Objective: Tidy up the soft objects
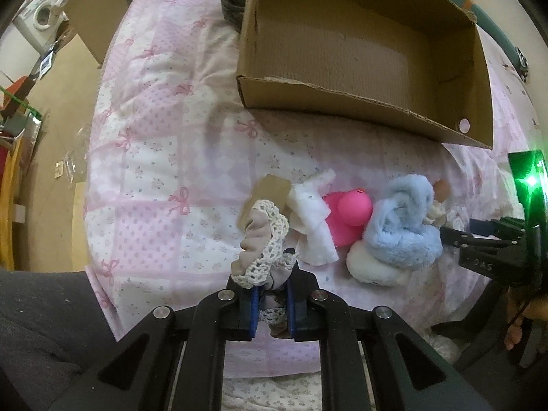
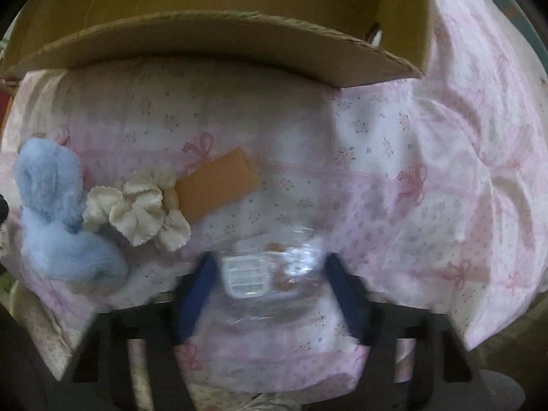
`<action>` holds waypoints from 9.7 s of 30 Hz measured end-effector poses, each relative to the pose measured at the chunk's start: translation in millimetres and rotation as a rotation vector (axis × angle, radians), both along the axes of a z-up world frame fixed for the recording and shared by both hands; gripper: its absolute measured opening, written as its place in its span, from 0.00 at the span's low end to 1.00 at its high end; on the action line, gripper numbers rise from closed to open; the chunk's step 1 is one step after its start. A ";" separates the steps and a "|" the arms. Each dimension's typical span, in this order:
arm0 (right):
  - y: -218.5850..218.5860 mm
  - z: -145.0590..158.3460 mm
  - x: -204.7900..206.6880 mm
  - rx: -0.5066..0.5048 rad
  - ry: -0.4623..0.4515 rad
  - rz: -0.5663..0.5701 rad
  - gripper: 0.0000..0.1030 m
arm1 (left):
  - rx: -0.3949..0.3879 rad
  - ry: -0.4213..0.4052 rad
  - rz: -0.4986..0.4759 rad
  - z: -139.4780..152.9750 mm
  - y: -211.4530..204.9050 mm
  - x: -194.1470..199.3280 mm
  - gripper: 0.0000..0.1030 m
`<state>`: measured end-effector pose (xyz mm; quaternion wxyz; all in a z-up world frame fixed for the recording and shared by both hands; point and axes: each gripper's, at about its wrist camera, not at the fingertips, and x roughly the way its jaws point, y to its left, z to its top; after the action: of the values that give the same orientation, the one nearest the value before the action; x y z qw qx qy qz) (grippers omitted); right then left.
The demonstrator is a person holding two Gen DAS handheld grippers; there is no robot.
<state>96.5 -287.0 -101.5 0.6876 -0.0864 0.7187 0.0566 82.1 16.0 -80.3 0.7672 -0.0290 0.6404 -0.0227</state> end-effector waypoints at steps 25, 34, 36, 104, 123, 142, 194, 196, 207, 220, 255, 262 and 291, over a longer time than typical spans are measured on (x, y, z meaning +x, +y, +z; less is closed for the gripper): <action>-30.1 147.0 -9.9 0.486 -0.440 -0.071 0.39 | 0.051 -0.083 0.025 22.1 4.1 1.1 0.11; -26.5 156.0 26.0 0.504 -0.516 -0.079 0.39 | 0.020 -0.288 0.013 86.9 1.4 44.9 0.11; -22.8 154.8 36.4 0.507 -0.517 -0.079 0.39 | 0.025 -0.301 0.002 91.7 -0.8 62.7 0.11; -17.9 112.7 59.2 0.413 -0.602 -0.119 1.00 | 0.067 -0.496 -0.051 56.9 -29.6 103.3 0.67; -25.4 122.0 47.1 0.399 -0.629 -0.143 1.00 | 0.091 -0.513 0.001 79.8 -14.3 81.5 0.67; -24.1 148.3 -2.2 0.412 -0.678 -0.087 1.00 | 0.097 -0.468 0.023 85.8 4.3 25.7 0.67; 67.4 11.1 -18.8 0.526 -0.064 -0.106 0.39 | 0.006 -0.231 0.248 41.2 45.0 21.2 0.67; 65.9 19.0 -22.5 0.537 -0.080 -0.094 0.35 | 0.001 -0.228 0.257 40.8 47.3 21.1 0.67; 13.5 109.9 -14.9 0.695 -0.245 -0.106 0.33 | -0.016 -0.144 0.267 23.2 57.3 25.9 0.61; -23.4 84.9 -7.5 0.668 -0.270 -0.196 0.33 | -0.051 0.088 0.138 -35.5 39.3 47.1 0.38; -20.6 90.4 -8.3 0.638 -0.309 -0.195 0.35 | -0.138 -0.123 0.115 20.9 34.0 15.6 0.06; -21.8 92.6 -13.5 0.630 -0.323 -0.187 0.35 | -0.125 -0.179 0.146 30.0 37.1 15.1 0.06; -52.7 117.2 51.9 0.681 -0.484 -0.273 0.35 | -0.051 -0.458 0.011 65.5 -7.7 99.3 0.06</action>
<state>148.4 -339.7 15.7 0.8265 0.2303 0.4821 0.1772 181.4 8.3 -14.8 0.8916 -0.0459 0.4485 -0.0409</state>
